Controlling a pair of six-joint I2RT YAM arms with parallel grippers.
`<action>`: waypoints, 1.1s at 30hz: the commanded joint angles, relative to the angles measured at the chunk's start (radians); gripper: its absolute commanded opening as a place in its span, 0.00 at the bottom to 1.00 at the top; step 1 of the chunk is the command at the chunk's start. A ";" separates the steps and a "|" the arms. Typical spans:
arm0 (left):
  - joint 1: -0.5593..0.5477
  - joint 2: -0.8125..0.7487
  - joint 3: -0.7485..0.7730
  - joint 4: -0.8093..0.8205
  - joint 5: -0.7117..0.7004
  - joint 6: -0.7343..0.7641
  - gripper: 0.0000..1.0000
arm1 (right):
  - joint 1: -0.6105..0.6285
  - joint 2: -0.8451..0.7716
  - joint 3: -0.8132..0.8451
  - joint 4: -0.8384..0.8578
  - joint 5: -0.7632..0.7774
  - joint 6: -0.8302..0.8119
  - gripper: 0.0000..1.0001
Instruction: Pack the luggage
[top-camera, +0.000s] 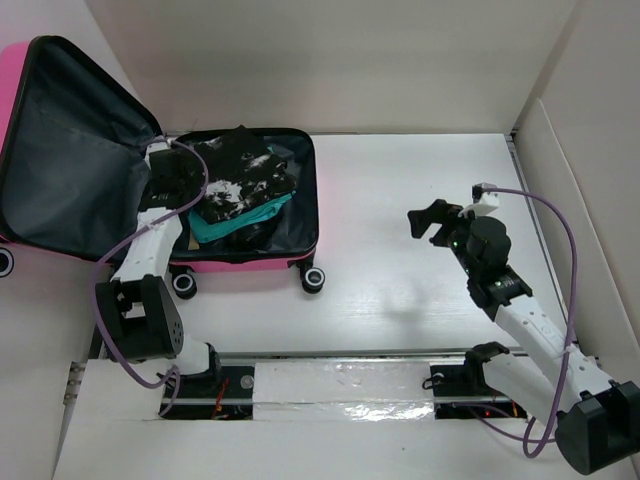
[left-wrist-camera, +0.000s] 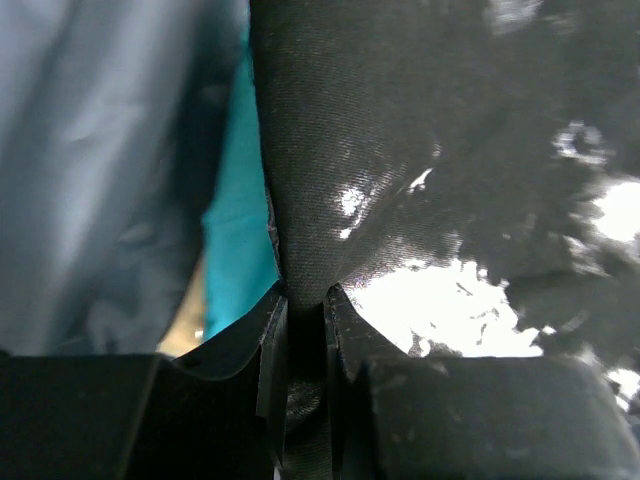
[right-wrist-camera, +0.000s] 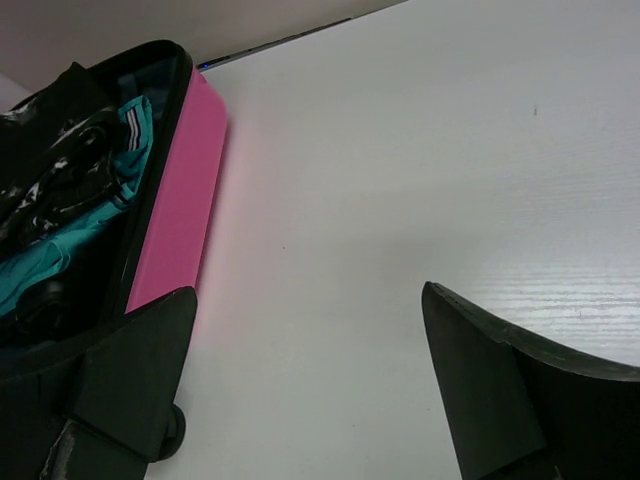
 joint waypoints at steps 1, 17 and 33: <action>0.018 0.013 -0.013 0.011 -0.236 -0.020 0.00 | 0.002 0.001 0.042 0.050 -0.020 -0.021 0.99; 0.018 -0.323 -0.105 -0.133 -0.293 -0.149 0.60 | 0.002 0.010 0.051 0.039 -0.043 -0.025 0.58; 0.018 -0.632 0.050 -0.558 -0.936 -0.376 0.00 | 0.106 0.160 0.122 0.028 -0.120 -0.102 0.00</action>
